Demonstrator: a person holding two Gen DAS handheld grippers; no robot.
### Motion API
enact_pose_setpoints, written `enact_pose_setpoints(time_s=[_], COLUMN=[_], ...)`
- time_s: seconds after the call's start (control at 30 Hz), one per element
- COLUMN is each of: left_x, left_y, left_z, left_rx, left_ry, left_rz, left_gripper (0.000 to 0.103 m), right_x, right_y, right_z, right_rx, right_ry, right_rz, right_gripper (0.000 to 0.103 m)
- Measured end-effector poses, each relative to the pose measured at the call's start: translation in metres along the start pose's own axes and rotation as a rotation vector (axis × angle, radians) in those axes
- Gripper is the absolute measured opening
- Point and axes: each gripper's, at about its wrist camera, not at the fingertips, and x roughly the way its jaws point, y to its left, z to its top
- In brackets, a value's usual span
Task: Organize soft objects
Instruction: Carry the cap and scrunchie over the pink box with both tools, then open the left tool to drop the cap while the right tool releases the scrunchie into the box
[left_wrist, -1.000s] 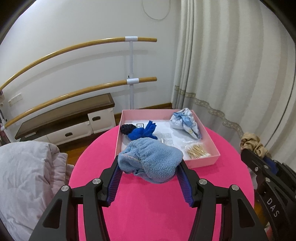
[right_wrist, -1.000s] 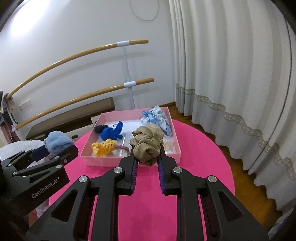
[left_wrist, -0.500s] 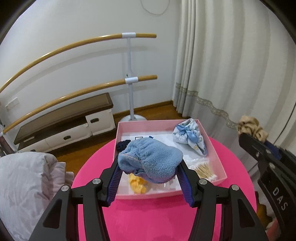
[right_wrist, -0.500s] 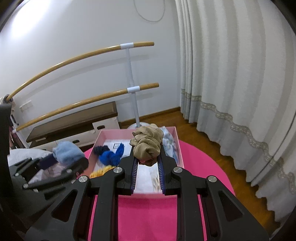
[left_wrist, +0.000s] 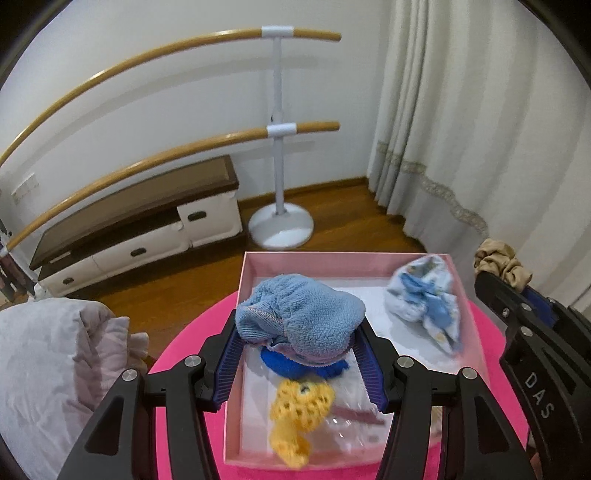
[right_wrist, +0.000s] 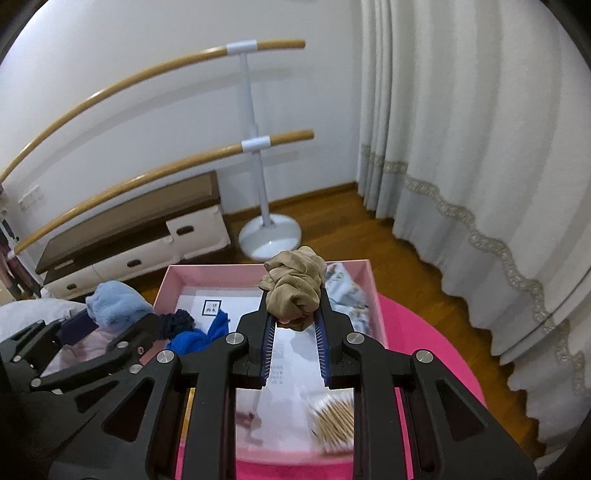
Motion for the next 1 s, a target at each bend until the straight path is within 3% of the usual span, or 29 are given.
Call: enact_pose_setpoints(time_s=[0.13,0.43,0.7,0.83,0.93,1.0], left_x=[0.046,0.133,0.166,0.182,0.189,0.189], left_y=[0.0,-0.004,0.0,0.0,-0.004,-0.003], left_z=[0.033,0.089,0.099,0.104,0.098,0.091], left_rx=[-0.017,-0.034,-0.034,-0.006,-0.004,-0.003], left_ry=[0.055,0.158,0.209,0.209,0.232,0.24], left_rz=[0.017,0.043,0.026,0.055,0.048,0.052], left_gripper=[0.054,0.054,0.055,0.055,0.055,0.057], right_x=[0.033,0.096,0.134,0.135,0.133,0.131], right_y=[0.002,0.001,0.002,0.01,0.014,0.013], right_z=[0.014,0.027,0.018,0.017,0.018,0.019], right_rx=[-0.006,-0.013,-0.027,-0.068,-0.065,-0.064], right_ry=[0.035,0.138,0.25,0.249,0.245,0.238], right_rz=[-0.029,0.0,-0.003,-0.016,-0.001,-0.001], right_gripper=[0.019,0.019,0.025,0.027,0.038,0.052])
